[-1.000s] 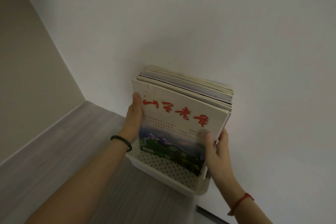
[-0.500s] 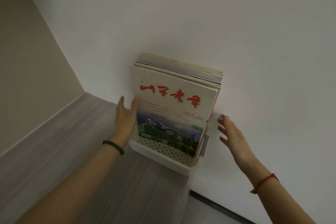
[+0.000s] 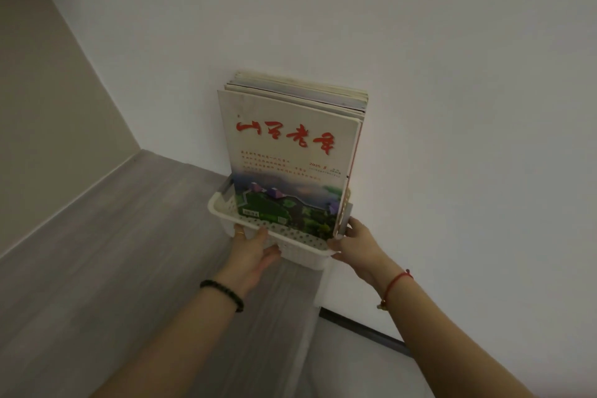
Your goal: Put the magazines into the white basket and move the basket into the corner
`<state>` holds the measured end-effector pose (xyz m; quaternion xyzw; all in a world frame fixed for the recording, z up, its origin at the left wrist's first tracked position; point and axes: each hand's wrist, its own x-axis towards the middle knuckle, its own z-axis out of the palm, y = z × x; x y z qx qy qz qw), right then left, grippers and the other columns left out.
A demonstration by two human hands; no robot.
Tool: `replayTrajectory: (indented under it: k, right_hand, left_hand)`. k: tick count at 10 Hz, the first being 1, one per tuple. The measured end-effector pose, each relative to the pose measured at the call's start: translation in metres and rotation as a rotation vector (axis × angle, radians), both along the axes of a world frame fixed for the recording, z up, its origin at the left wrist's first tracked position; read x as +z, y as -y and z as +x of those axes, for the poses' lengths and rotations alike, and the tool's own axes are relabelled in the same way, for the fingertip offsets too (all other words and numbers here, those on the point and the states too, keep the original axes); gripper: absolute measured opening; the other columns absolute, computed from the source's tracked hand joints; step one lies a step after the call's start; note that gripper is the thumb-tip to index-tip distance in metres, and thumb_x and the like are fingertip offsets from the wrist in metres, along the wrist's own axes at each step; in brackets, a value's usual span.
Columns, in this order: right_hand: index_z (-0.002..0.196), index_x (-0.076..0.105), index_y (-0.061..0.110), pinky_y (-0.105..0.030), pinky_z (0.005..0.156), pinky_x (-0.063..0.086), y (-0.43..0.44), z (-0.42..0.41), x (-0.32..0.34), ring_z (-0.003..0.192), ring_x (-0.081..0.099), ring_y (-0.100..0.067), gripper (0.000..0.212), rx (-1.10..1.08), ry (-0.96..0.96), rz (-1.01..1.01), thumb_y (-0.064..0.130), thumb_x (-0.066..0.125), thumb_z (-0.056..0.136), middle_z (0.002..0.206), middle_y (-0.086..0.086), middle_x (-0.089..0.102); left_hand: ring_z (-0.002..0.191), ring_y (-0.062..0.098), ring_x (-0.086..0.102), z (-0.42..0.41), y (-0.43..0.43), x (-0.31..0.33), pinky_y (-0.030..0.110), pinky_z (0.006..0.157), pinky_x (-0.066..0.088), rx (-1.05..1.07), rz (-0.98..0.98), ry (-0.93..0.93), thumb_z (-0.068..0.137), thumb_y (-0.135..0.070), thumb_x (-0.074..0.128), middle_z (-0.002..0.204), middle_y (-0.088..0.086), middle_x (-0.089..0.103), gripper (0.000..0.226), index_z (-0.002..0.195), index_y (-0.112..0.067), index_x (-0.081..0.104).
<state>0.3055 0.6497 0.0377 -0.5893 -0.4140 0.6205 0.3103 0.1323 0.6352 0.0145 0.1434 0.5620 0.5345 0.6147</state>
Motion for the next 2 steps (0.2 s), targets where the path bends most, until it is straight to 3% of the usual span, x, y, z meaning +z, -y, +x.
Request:
replayTrajectory:
  k: [1,2]
  right_hand:
    - [0.130,0.036,0.007,-0.046,0.096,0.048,-0.0058,0.0034,-0.0001,0.118,0.049,-0.031,0.058,0.031,0.026,-0.020,-0.008,0.057,0.078,0.131,-0.016,0.048]
    - [0.134,0.032,0.008,-0.042,0.097,0.047,-0.0005,0.0041,0.0076,0.121,0.047,-0.031,0.060,0.118,0.196,0.040,0.005,0.061,0.081,0.137,-0.014,0.045]
  left_hand:
    - [0.116,0.029,0.047,-0.0010,-0.0045,-0.0008,0.044,0.093,0.043,0.019,0.002,-0.018,0.091,-0.003,0.045,0.140,0.013,0.040,0.062,0.143,-0.024,0.018]
    - [0.103,0.025,0.051,-0.0019,0.0008,0.0025,0.041,0.092,0.045,-0.017,0.008,-0.045,0.091,-0.007,0.047,0.138,0.013,0.042,0.062,0.143,-0.025,0.018]
